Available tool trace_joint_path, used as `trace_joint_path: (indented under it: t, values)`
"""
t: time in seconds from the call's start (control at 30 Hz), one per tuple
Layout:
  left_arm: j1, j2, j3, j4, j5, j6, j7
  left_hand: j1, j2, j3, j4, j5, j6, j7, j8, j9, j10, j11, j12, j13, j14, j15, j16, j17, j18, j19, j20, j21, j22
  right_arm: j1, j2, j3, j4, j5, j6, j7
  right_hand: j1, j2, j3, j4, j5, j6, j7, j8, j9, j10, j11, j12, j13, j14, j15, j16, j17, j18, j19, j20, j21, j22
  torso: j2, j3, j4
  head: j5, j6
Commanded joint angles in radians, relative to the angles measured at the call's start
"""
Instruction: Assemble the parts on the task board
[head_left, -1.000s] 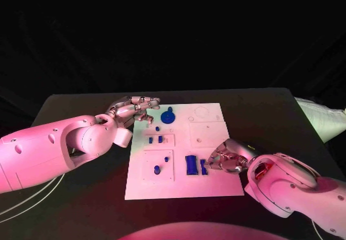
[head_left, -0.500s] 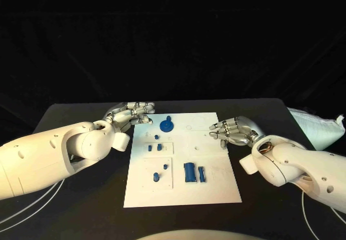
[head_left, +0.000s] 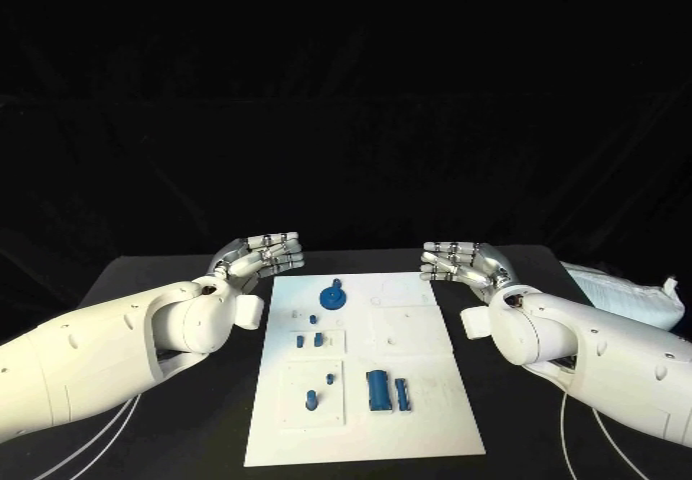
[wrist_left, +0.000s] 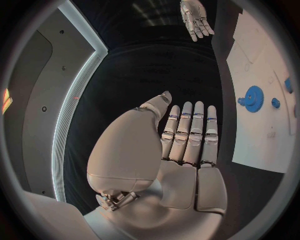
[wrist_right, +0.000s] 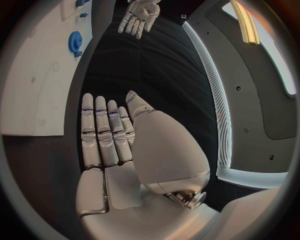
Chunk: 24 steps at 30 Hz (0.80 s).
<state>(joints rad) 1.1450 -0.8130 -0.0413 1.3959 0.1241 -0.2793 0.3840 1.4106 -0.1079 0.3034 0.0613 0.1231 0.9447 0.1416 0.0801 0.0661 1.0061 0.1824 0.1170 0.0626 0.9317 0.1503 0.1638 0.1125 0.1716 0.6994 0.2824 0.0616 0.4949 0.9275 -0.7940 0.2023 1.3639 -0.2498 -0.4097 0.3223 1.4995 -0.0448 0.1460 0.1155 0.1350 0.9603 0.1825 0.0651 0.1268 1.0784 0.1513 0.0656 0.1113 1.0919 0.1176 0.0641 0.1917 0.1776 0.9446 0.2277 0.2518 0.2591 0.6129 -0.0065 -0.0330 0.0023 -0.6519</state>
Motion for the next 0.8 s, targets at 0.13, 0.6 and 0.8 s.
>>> trace_joint_path:
  t: [0.13,0.6,0.8]
  values:
    - [-0.006,0.033,0.001,-0.026,0.015,-0.068,0.068,-0.003,0.019,-0.035,-0.007,-0.004,0.009,-0.008,-0.016,-0.001,-0.013,-0.001,-0.039,-0.001,0.004,0.006,-0.057,-0.027,0.012,-0.028,0.006,0.000,-0.083,0.005,0.039,-0.001,-0.074,0.081,0.103,0.082,-0.030,0.019,0.017,-0.039,0.002,0.017,0.007,-0.001,-0.029,0.025,-0.008,-0.001,-0.049,0.098,-0.024,0.009,-0.048,0.005,0.088,-0.024,-0.040,-0.052,-0.016,0.0064,0.0013,-0.001,0.036]
    - [-0.036,0.033,0.014,0.042,-0.039,-0.189,0.064,-0.771,0.108,-0.182,-0.061,-0.123,-0.511,-0.142,-0.080,-0.066,-0.555,-0.099,-0.117,-0.063,-0.506,-0.079,-0.164,-0.113,-0.079,-0.394,-0.151,-0.062,-0.311,0.050,0.029,-0.078,0.034,0.124,-0.114,0.099,-0.833,0.045,-0.068,-0.116,-0.135,-0.510,-0.096,-0.065,-0.127,-0.567,-0.151,-0.066,-0.111,-0.542,-0.118,-0.064,-0.192,-0.081,-0.466,-0.139,-0.157,-0.168,-0.065,0.0064,0.0310,-0.002,0.050]
    - [-0.068,0.033,0.029,0.113,-0.085,-0.351,0.103,-0.911,0.108,-0.208,-0.061,-0.123,-0.606,-0.142,-0.080,-0.066,-0.653,-0.182,-0.117,-0.063,-0.599,-0.150,-0.164,-0.113,-0.090,-0.461,-0.181,-0.062,-0.352,0.093,0.020,-0.153,0.137,0.200,-0.261,0.158,-0.972,0.045,-0.146,-0.116,-0.135,-0.604,-0.182,-0.065,-0.127,-0.673,-0.151,-0.066,-0.111,-0.656,-0.118,-0.064,-0.192,-0.093,-0.566,-0.157,-0.177,-0.187,-0.069,0.0065,0.0330,-0.002,0.052]
